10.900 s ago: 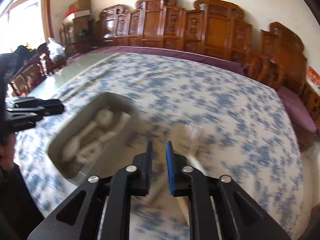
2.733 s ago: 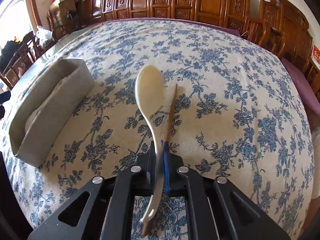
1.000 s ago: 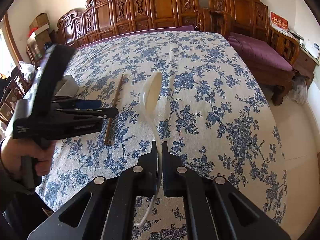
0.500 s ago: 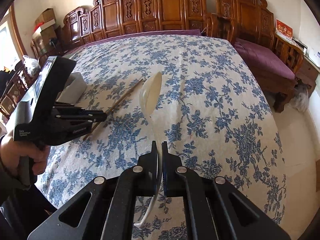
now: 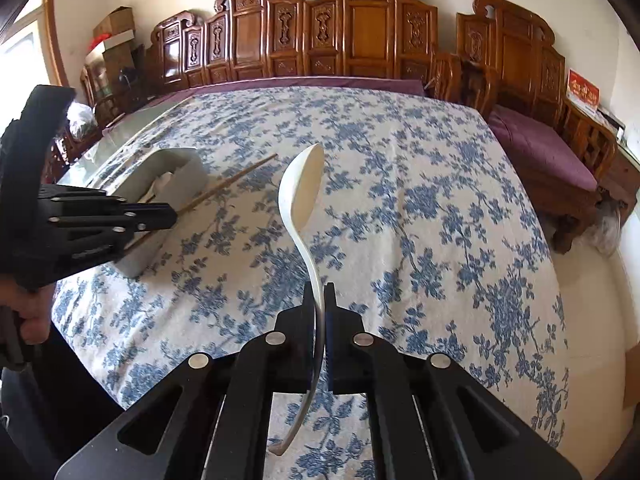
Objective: Organize utensils
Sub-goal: 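Grasp the last wooden chopstick with the left gripper while the right gripper holds the white spoon, then carry the wooden chopstick into the grey tray and open the left gripper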
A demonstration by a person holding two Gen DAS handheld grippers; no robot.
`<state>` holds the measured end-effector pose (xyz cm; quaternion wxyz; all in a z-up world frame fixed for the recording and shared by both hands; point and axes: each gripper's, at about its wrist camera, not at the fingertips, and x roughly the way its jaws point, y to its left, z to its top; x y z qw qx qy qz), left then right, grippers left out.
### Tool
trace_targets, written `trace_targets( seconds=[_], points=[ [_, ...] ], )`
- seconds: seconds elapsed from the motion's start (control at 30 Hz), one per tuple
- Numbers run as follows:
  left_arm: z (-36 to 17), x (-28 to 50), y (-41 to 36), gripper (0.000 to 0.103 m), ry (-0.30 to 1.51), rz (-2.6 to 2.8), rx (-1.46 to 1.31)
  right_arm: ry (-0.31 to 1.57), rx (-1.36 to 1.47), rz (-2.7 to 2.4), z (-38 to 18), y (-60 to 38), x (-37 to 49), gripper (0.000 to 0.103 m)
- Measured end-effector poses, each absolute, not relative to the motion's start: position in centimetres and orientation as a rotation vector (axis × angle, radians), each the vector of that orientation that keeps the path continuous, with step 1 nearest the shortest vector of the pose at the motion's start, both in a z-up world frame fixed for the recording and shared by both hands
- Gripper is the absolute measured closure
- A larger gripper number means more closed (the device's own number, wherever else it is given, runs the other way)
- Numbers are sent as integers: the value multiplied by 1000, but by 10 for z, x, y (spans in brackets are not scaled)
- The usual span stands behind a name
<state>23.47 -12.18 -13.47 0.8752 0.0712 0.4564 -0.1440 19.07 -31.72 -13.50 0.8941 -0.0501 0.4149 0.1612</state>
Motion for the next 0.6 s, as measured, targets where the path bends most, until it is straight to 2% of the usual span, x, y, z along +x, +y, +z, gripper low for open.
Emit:
trace_targets(
  seconds=[0.27,0.6],
  points=[
    [-106,217,-85,99,907,-300,121,853,-103,363,-124,-293,191,98],
    [-97,221,-22,99,901,-257,87,860,-94,411,-125,-252,197,98]
  ],
)
